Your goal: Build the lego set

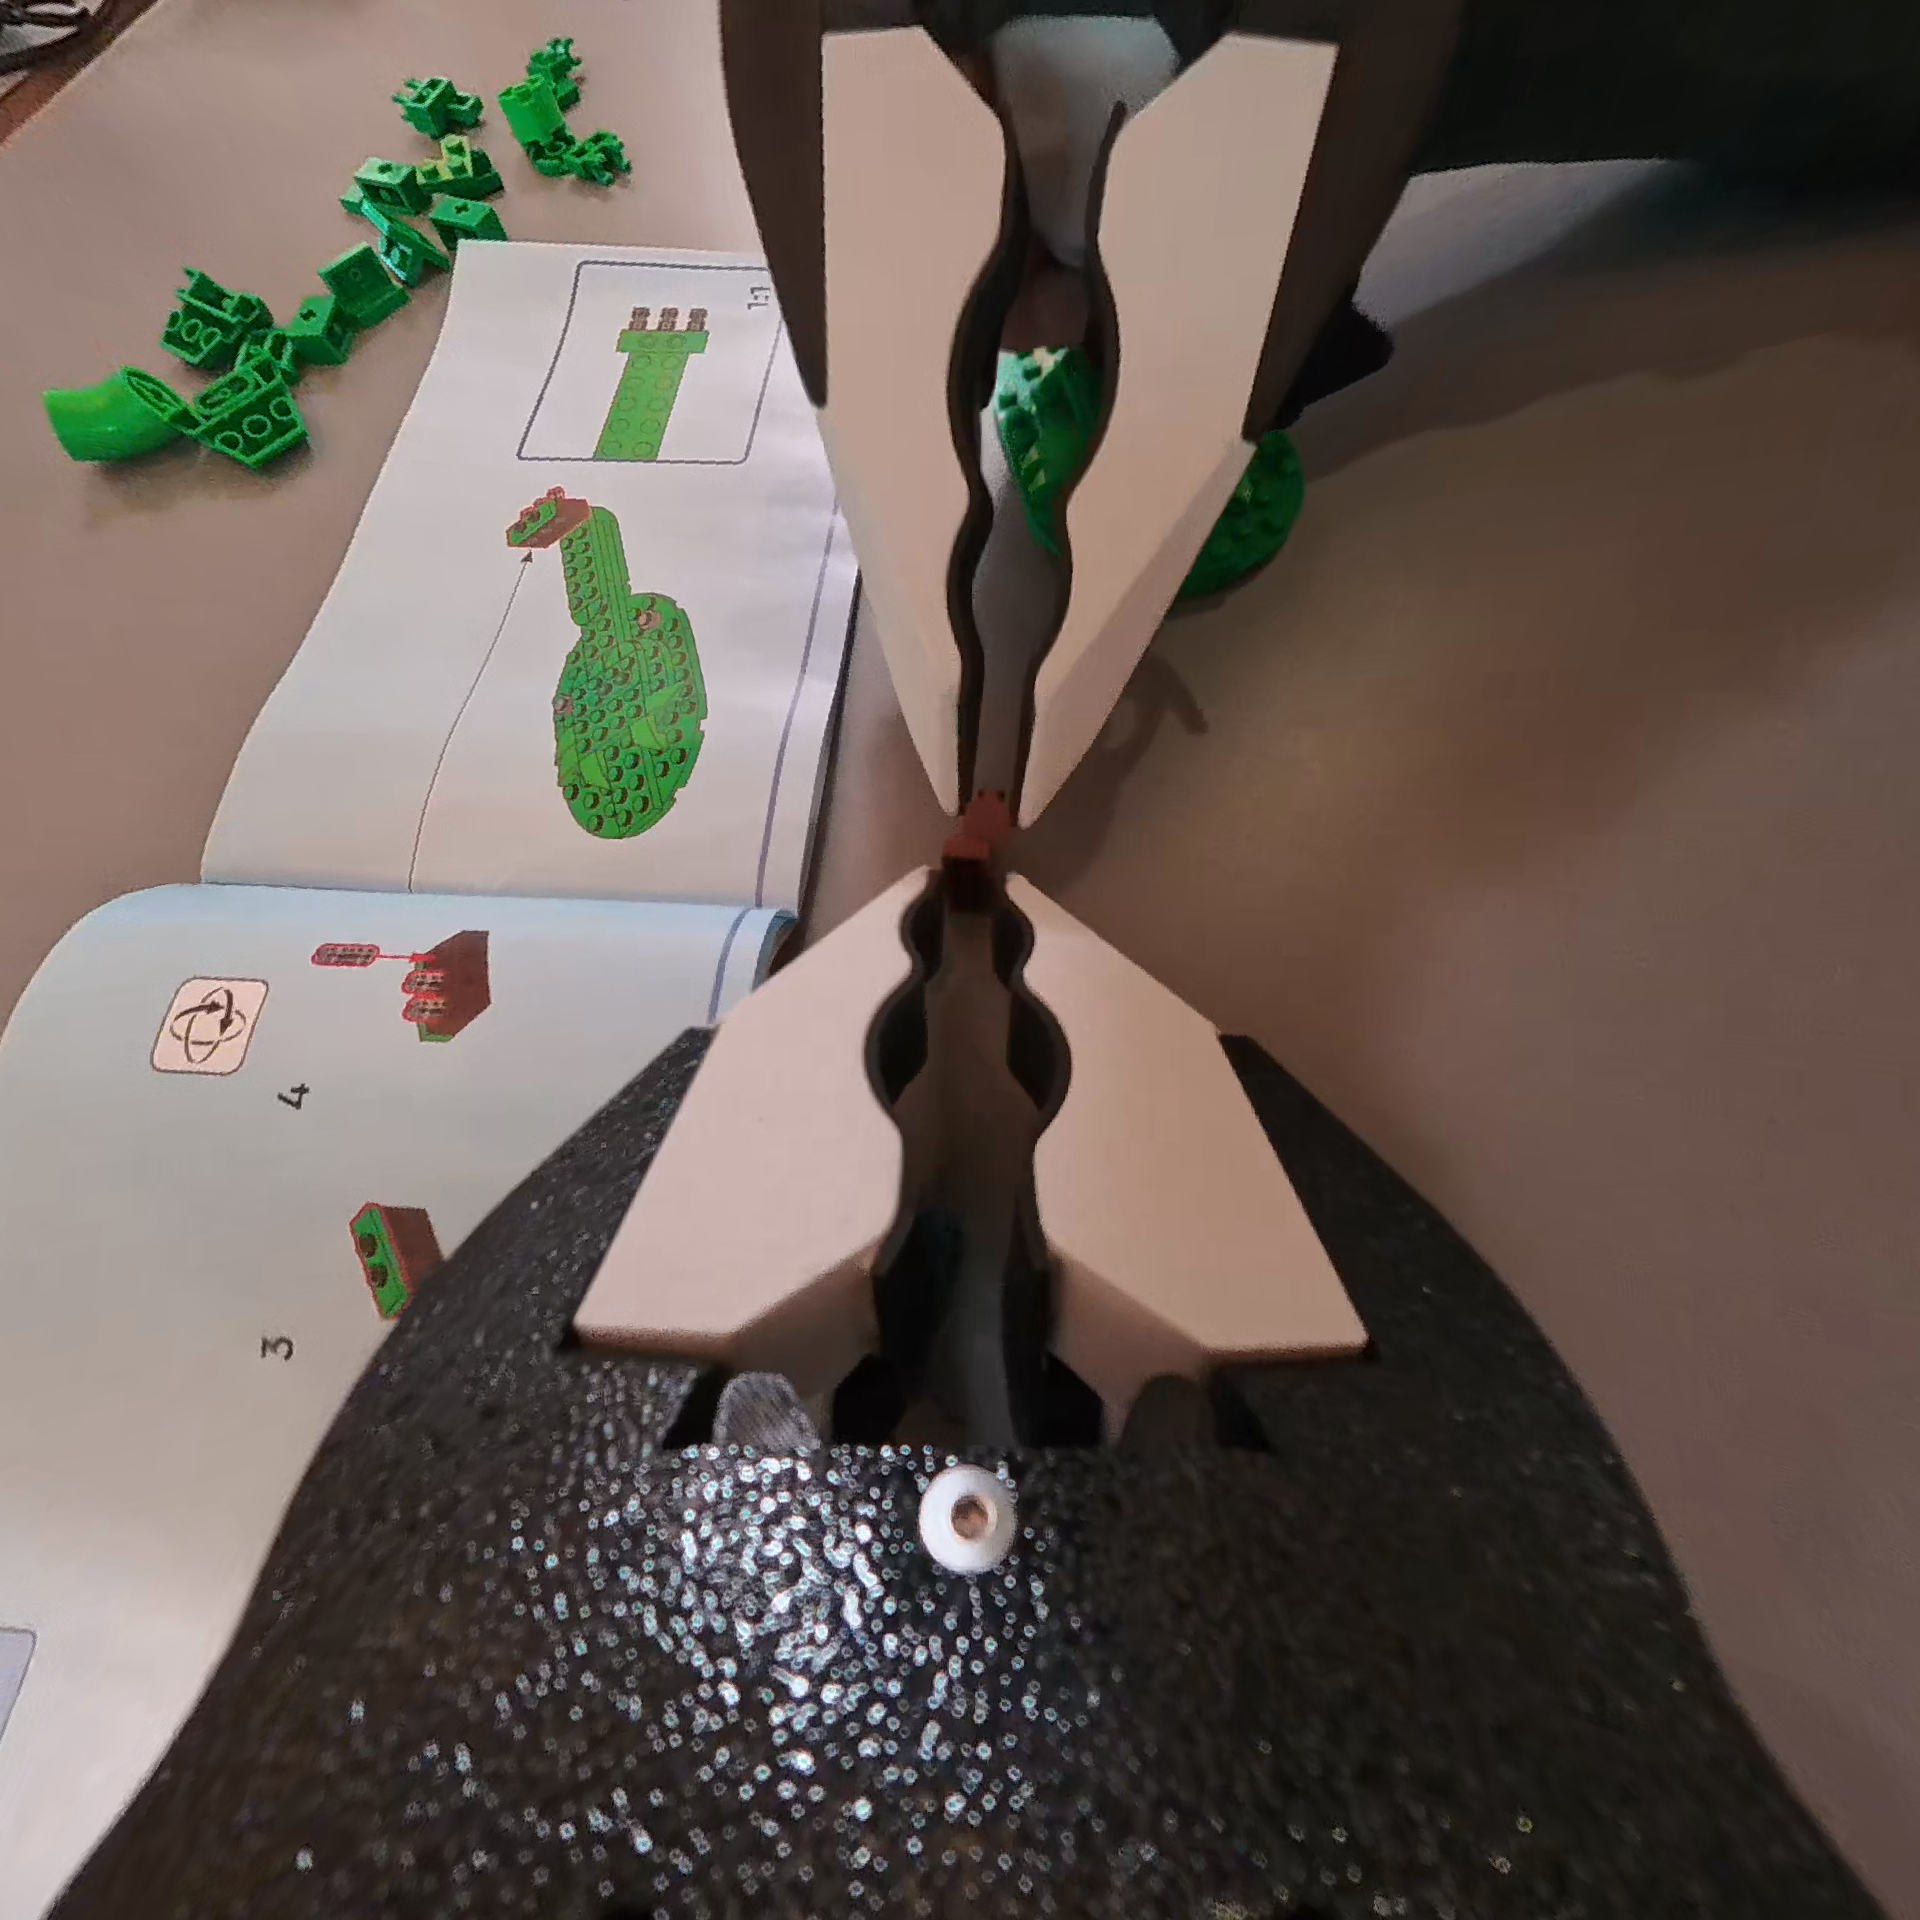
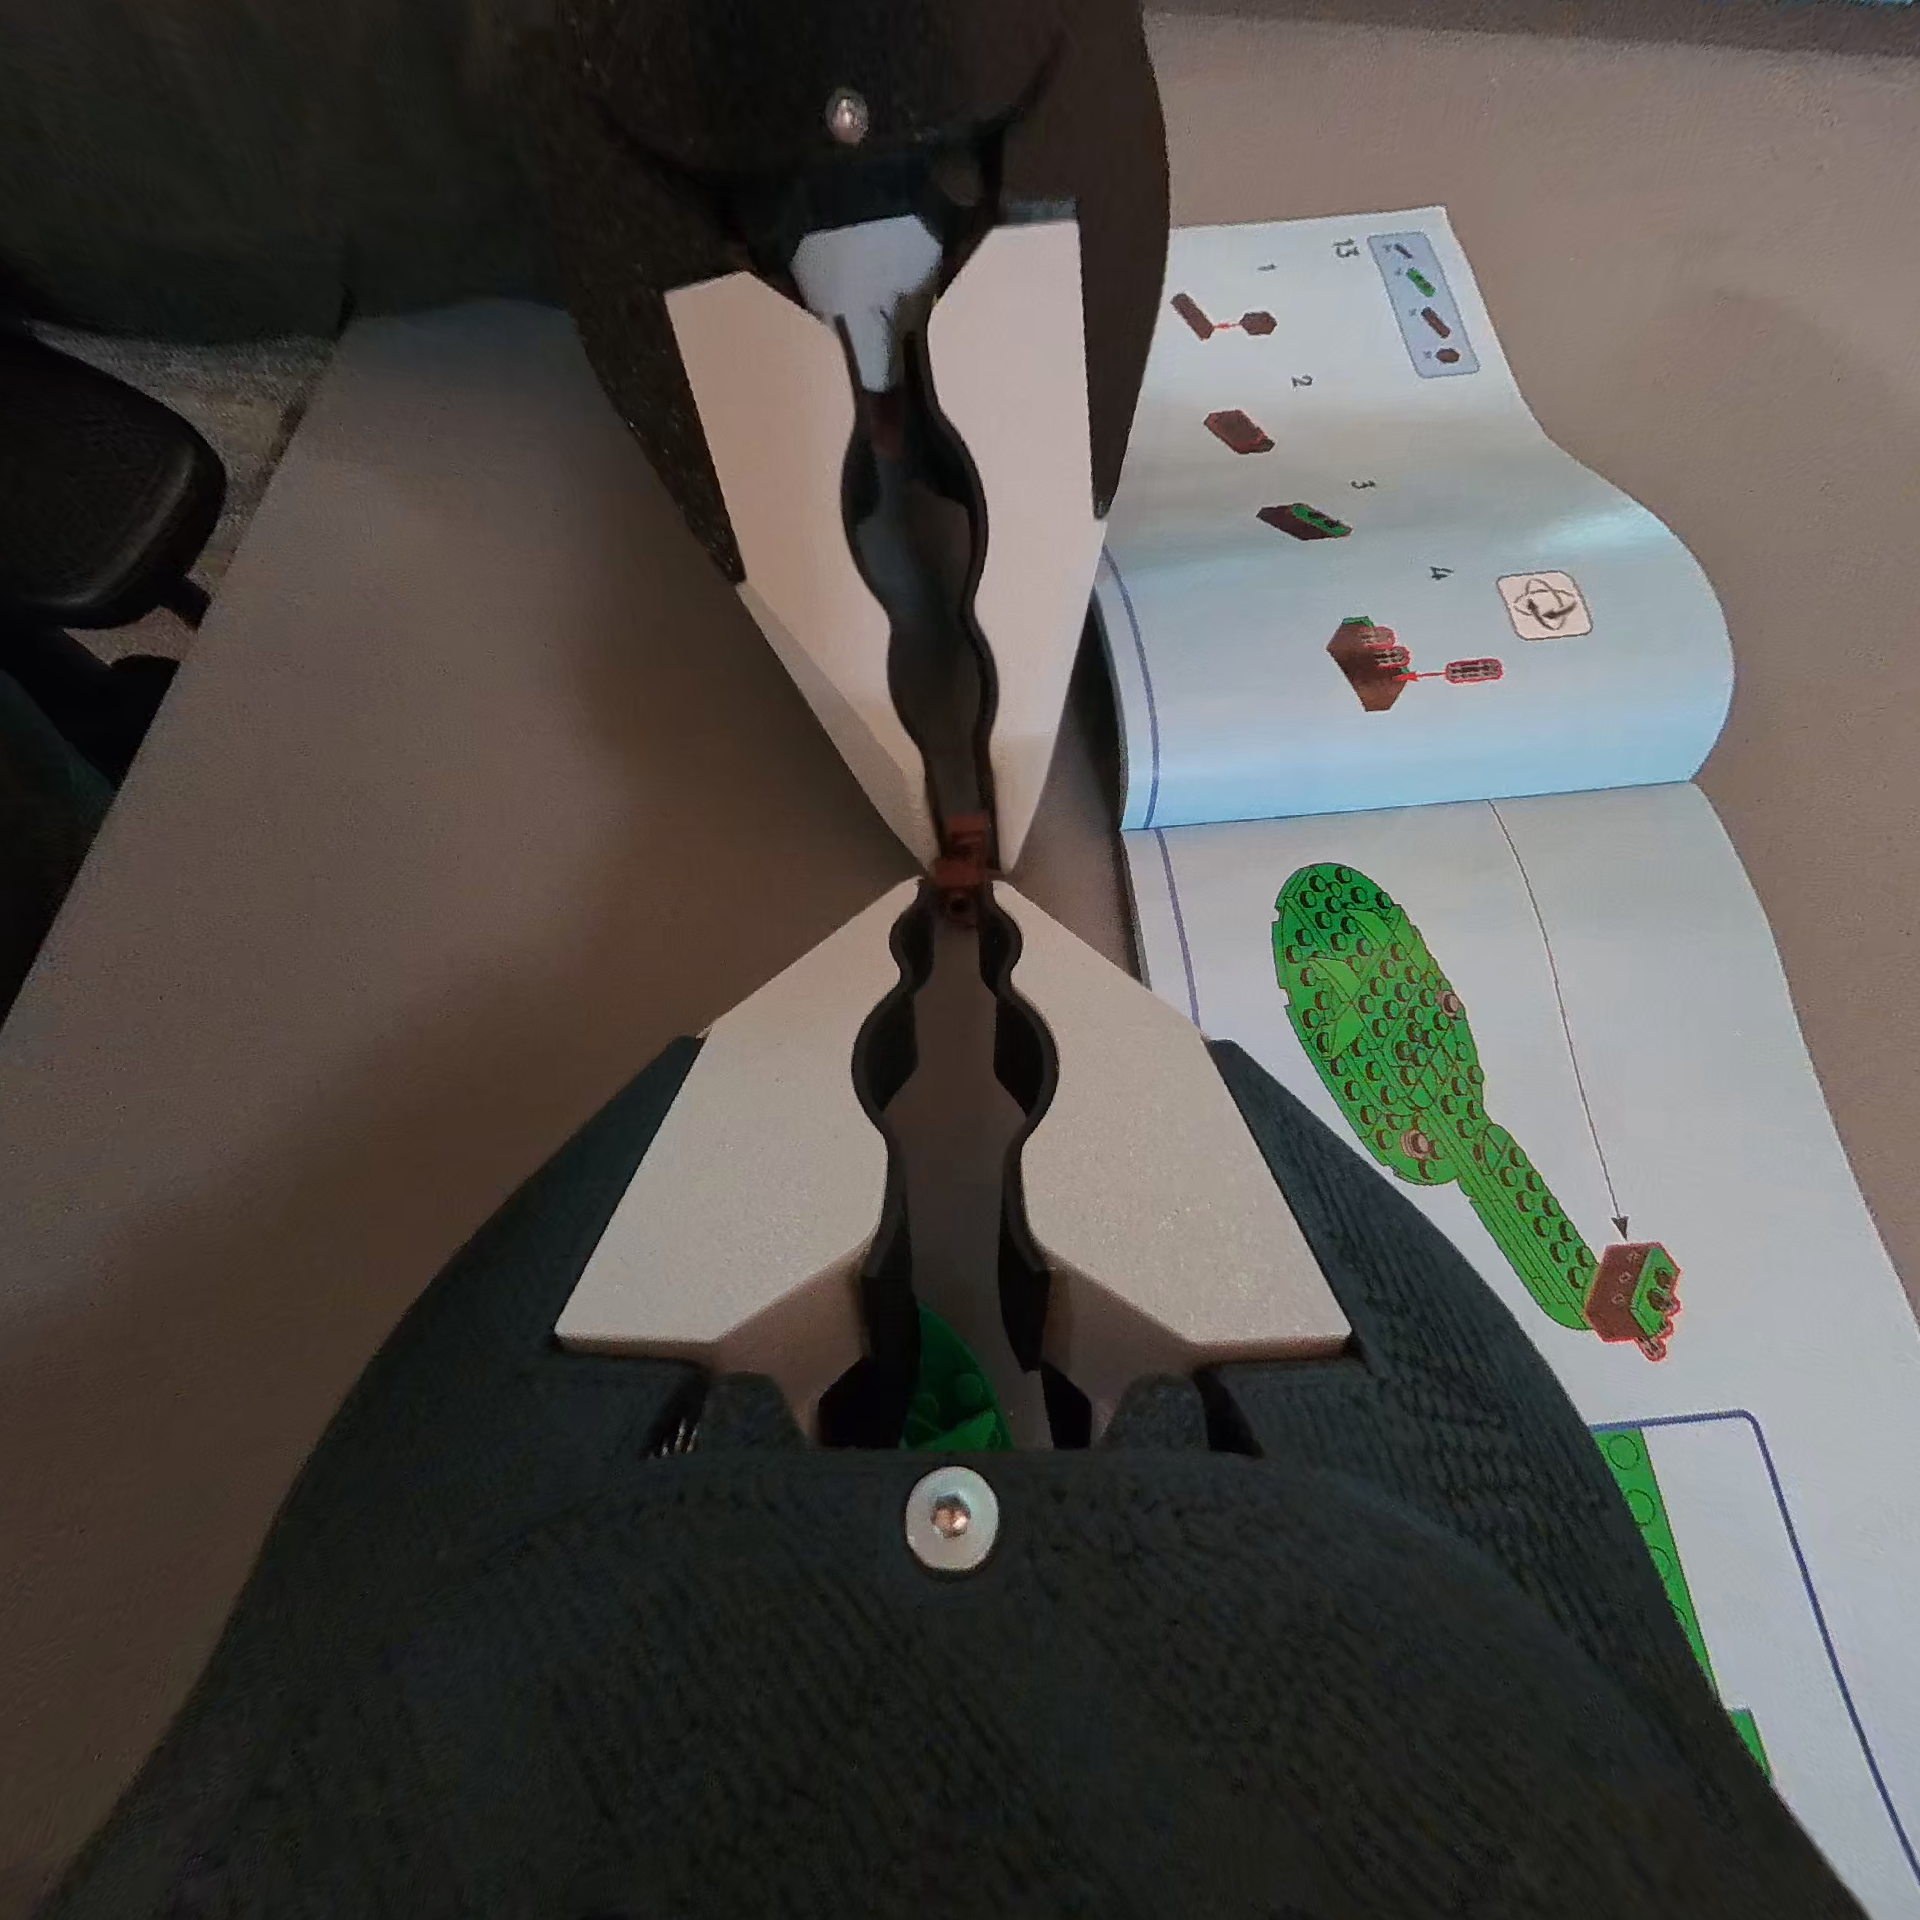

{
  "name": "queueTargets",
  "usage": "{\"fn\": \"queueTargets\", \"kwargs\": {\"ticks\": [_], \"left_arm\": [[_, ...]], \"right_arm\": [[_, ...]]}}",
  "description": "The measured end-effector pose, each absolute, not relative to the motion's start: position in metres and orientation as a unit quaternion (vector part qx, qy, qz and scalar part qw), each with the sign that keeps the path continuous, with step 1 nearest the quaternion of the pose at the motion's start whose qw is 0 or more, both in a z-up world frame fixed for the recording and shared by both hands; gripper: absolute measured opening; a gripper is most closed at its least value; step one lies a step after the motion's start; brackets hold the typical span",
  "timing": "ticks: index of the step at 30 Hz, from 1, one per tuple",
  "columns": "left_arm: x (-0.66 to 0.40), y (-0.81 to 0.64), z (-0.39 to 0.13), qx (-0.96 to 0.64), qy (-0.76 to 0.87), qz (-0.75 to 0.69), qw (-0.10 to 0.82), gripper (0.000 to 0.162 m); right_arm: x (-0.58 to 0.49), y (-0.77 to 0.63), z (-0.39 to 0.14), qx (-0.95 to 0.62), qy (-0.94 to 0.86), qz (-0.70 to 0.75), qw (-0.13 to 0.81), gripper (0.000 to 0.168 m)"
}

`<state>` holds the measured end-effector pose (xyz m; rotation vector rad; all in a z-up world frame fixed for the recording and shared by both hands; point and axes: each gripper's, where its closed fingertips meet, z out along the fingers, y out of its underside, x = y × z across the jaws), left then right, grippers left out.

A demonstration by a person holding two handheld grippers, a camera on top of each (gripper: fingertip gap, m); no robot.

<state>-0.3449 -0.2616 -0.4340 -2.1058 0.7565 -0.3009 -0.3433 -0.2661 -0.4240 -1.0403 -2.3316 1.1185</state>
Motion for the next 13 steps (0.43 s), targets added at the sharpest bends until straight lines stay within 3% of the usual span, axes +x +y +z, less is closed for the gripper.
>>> {"fn": "queueTargets", "kwargs": {"ticks": [1,13], "left_arm": [[-0.3448,-0.2616,-0.4342,-0.843,0.304,-0.12,0.427,0.005],[-0.344,-0.263,-0.4347,-0.844,0.303,-0.13,0.422,0.006]], "right_arm": [[-0.3431,-0.2663,-0.425,-0.366,-0.826,0.391,0.177,0.007],[-0.3414,-0.2648,-0.4264,-0.361,-0.83,0.383,0.183,0.007]]}}
